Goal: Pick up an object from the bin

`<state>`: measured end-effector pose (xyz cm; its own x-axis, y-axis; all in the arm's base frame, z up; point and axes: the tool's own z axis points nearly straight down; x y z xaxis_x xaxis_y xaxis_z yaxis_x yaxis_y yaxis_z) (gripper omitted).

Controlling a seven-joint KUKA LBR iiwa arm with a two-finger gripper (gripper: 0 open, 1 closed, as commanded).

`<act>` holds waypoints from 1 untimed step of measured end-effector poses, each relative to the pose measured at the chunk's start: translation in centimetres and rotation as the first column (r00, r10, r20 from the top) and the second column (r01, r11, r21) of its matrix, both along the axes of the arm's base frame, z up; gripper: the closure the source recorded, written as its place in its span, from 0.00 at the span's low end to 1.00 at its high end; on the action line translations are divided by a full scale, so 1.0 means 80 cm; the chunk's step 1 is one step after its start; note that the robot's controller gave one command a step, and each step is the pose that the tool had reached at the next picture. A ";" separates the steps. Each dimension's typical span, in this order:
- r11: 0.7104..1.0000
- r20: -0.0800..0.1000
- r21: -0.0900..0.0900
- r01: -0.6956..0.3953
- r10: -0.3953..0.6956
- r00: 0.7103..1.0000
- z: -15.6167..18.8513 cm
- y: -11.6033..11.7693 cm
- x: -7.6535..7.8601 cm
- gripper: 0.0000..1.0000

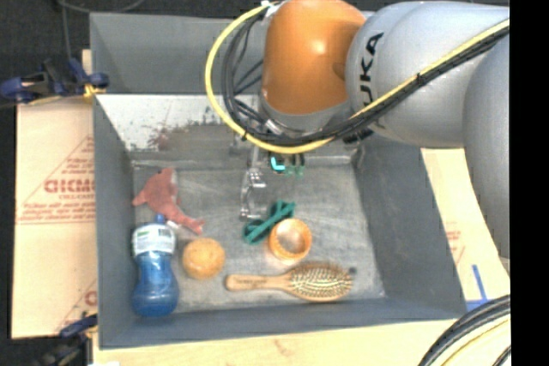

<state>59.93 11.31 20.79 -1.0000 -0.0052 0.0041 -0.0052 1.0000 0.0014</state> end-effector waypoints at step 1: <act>1.000 0.008 0.001 0.002 -0.002 1.000 0.006 -0.001 0.002 0.00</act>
Offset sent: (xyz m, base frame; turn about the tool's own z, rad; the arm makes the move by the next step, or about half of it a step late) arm -0.0168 0.0290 -0.1166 -0.2706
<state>60.09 11.27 21.27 -1.0000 -0.0031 -0.0039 -0.0031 1.0000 0.0023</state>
